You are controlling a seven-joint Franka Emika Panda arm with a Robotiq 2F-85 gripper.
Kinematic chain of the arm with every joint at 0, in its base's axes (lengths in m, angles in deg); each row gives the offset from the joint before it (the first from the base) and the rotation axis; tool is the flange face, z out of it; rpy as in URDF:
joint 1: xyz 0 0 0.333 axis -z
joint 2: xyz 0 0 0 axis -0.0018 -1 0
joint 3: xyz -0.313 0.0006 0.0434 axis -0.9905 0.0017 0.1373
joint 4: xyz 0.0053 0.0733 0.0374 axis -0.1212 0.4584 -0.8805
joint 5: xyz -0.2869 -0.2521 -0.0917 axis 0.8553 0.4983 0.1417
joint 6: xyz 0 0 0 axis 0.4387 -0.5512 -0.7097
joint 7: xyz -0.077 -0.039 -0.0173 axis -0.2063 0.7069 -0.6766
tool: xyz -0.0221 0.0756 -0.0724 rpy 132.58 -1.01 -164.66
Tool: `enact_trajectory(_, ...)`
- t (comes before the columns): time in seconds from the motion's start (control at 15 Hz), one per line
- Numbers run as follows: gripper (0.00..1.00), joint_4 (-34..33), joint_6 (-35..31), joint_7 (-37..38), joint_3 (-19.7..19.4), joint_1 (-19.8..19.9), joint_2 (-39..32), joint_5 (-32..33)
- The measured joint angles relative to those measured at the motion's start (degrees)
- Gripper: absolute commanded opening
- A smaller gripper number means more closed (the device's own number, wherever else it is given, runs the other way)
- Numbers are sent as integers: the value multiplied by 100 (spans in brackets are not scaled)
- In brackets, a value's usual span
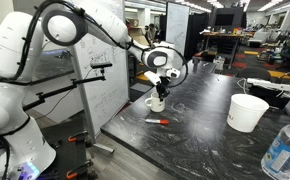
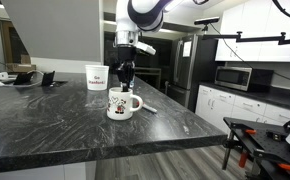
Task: Move the mug cup from the left to the right
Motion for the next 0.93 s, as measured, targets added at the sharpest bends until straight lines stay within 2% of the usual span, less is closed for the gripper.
enact_trajectory(0.47, 2, -148, 45, -1, -110, 155, -27, 8)
enact_trajectory(0.93, 2, -968, 261, 7, -599, 489, -63, 128)
